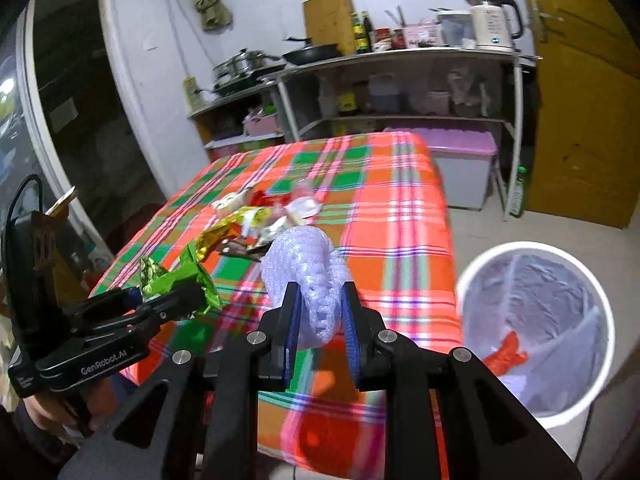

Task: Collect trash
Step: 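Carry both items over the bin and open both tools to drop them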

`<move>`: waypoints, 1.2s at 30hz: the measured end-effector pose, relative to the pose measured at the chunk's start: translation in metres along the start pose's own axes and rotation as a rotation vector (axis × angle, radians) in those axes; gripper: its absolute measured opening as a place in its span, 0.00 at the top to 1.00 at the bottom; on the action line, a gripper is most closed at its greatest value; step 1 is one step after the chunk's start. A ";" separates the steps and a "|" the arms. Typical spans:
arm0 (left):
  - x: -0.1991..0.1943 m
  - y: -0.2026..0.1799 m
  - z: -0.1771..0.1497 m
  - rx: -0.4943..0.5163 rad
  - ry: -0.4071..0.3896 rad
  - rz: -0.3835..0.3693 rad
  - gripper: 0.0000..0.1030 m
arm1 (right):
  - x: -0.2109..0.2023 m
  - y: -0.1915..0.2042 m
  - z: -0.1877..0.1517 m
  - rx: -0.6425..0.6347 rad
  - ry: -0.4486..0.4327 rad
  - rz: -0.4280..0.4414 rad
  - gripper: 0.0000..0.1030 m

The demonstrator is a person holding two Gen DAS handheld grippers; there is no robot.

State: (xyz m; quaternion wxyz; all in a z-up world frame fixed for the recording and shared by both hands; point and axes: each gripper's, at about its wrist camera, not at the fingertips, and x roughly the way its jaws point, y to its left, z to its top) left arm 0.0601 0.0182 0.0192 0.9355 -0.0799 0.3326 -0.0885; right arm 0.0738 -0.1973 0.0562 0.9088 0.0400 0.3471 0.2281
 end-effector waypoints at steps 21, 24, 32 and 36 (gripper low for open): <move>0.043 -0.107 0.017 0.159 0.035 -0.141 0.57 | -0.050 -0.110 -0.024 0.179 -0.059 -0.167 0.79; 0.053 -0.122 0.020 0.179 0.046 -0.163 0.57 | -0.052 -0.125 -0.026 0.203 -0.058 -0.188 0.79; 0.085 -0.147 0.021 0.216 0.094 -0.193 0.57 | -0.048 -0.160 -0.033 0.267 -0.035 -0.228 0.79; 0.099 -0.158 0.019 0.238 0.116 -0.211 0.57 | -0.043 -0.173 -0.039 0.291 -0.014 -0.242 0.79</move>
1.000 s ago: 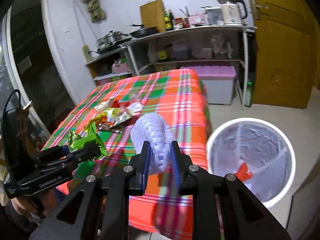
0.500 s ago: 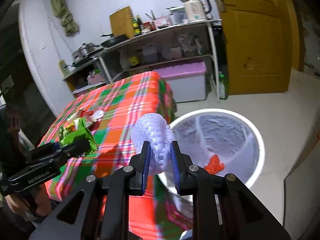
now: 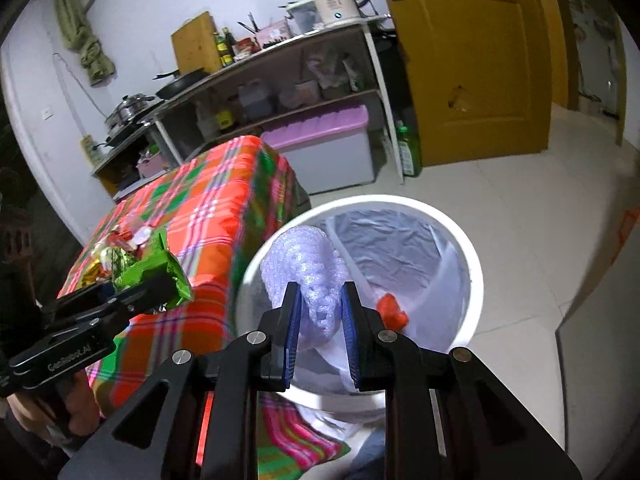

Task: Collect trash
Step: 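Carry both items over the bin and open both tools to drop them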

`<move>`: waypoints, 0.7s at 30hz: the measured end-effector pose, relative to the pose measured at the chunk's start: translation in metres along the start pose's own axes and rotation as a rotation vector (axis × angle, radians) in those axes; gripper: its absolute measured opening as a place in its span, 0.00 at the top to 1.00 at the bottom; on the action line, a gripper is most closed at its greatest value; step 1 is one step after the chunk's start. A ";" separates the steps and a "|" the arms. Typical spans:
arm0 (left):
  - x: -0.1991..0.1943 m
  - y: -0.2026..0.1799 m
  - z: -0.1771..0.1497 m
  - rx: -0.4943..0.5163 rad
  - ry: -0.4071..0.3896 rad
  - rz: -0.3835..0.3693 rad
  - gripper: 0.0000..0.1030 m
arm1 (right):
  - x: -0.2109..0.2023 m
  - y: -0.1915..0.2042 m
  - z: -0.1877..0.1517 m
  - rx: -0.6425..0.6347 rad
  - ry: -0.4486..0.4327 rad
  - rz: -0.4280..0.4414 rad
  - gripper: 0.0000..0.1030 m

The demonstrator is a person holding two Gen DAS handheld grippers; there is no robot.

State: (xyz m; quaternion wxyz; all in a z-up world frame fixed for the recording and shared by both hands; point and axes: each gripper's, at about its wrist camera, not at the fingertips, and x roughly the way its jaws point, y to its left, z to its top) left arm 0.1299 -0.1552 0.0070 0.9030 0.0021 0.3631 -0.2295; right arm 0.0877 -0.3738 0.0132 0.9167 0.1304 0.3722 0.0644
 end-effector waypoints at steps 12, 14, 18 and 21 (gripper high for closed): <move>0.045 -0.023 0.007 0.038 0.075 -0.050 0.57 | 0.017 -0.032 -0.002 0.054 0.041 -0.046 0.77; 0.051 -0.025 0.007 0.037 0.092 -0.057 0.57 | 0.018 -0.036 -0.003 0.058 0.044 -0.054 0.77; 0.061 -0.028 0.007 0.037 0.128 -0.066 0.50 | 0.023 -0.041 -0.005 0.067 0.055 -0.066 0.74; 0.064 -0.031 0.007 0.031 0.135 -0.065 0.39 | 0.026 -0.046 -0.006 0.077 0.059 -0.079 0.63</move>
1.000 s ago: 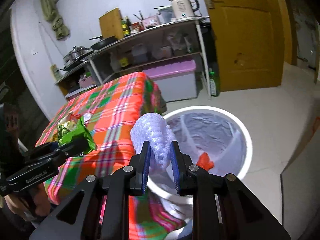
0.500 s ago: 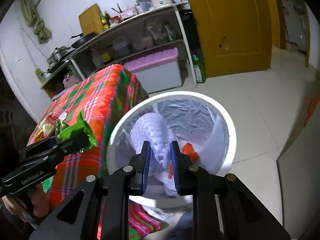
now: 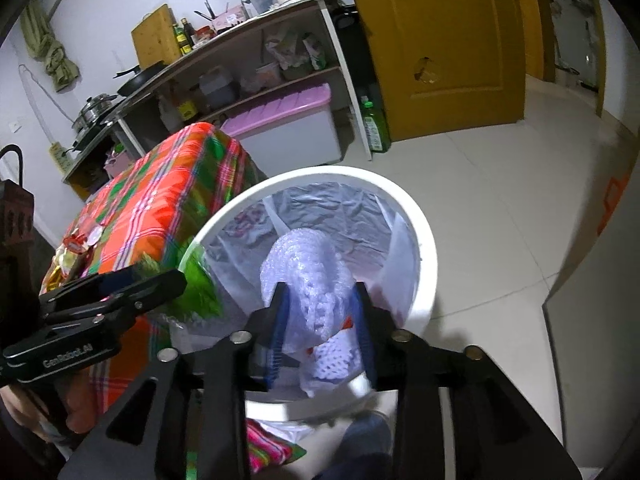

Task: Collect trash
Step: 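Carry both items over the bin and open both tools to drop them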

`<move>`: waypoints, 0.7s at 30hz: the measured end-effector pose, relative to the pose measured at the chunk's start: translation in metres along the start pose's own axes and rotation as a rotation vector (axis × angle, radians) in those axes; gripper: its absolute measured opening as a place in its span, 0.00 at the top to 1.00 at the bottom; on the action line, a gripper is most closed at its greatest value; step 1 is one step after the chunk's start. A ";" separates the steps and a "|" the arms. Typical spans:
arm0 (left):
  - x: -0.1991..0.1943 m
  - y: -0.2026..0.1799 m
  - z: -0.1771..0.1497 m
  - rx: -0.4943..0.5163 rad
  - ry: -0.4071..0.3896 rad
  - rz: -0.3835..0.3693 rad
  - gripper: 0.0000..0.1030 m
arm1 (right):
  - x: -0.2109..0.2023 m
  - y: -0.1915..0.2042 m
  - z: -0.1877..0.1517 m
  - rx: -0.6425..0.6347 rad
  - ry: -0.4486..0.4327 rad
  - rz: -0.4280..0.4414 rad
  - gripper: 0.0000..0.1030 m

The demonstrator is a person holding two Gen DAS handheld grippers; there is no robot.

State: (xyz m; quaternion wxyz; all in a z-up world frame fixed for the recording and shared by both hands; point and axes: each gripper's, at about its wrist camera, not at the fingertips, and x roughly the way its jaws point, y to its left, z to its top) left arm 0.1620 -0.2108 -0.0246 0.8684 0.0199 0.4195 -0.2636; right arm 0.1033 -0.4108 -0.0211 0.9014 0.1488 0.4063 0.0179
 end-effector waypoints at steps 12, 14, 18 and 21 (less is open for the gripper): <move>-0.018 0.005 -0.002 -0.031 -0.039 -0.013 0.36 | -0.015 0.000 0.000 -0.003 -0.046 -0.003 0.56; -0.026 0.007 -0.003 -0.036 -0.053 -0.013 0.36 | -0.020 0.004 0.000 -0.012 -0.055 0.003 0.56; -0.046 0.011 -0.008 -0.044 -0.091 -0.007 0.36 | -0.031 0.018 0.001 -0.040 -0.073 0.014 0.56; -0.059 0.015 -0.011 -0.051 -0.117 0.002 0.36 | -0.039 0.029 0.000 -0.061 -0.085 0.018 0.56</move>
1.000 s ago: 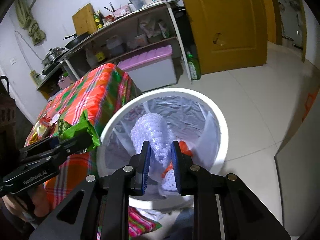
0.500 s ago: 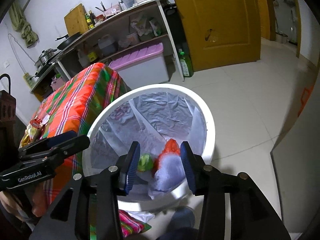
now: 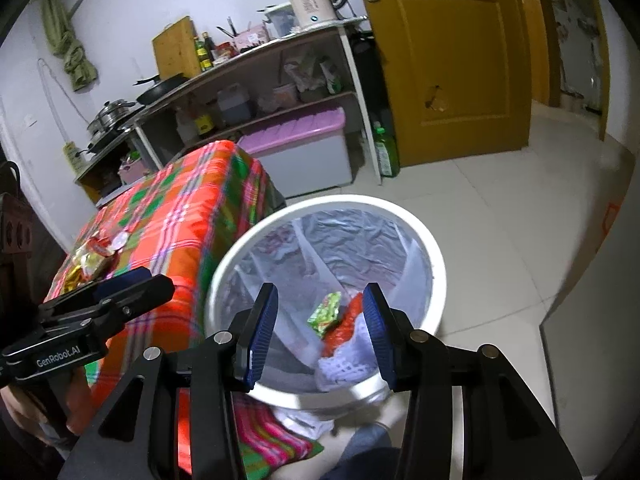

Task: Collect trash
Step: 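Carry both items over the bin and open both tools to drop them, then move both tools back toward the wrappers and cup on the table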

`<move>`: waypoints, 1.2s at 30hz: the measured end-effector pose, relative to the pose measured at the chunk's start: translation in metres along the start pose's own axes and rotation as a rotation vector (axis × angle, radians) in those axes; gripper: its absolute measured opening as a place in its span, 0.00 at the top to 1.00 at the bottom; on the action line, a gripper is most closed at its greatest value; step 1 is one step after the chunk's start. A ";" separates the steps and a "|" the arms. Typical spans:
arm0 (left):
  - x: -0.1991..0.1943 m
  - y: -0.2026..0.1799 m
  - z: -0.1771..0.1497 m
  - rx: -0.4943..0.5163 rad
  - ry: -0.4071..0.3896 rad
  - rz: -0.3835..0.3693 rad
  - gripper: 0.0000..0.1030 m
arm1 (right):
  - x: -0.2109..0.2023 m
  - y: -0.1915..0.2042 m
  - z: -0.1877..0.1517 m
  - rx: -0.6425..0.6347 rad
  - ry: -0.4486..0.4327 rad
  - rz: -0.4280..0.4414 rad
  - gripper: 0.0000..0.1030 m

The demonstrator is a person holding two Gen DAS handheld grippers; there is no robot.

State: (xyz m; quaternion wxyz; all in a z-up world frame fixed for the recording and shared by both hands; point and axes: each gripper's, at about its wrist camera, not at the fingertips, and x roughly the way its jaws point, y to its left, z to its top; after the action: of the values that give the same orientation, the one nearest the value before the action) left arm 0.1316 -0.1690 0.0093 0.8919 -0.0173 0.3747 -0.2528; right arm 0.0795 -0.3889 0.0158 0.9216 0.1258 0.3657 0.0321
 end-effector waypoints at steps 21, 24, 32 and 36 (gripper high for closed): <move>-0.077 0.036 -0.026 -0.045 -0.114 0.077 0.36 | -0.030 0.090 -0.008 -0.161 -0.031 0.095 0.56; -0.083 0.041 -0.030 -0.050 -0.123 0.090 0.36 | -0.029 0.100 -0.009 -0.177 -0.029 0.108 0.56; -0.096 0.056 -0.040 -0.086 -0.138 0.119 0.36 | -0.028 0.119 -0.013 -0.210 -0.023 0.134 0.56; -0.101 0.064 -0.043 -0.103 -0.142 0.132 0.36 | -0.026 0.128 -0.013 -0.224 -0.018 0.147 0.56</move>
State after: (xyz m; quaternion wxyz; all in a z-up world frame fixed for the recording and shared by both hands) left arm 0.0709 -0.0597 0.0306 0.9288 -0.0561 0.3235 -0.1719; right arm 0.0553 -0.2664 0.0565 0.9284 0.0488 0.3411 0.1390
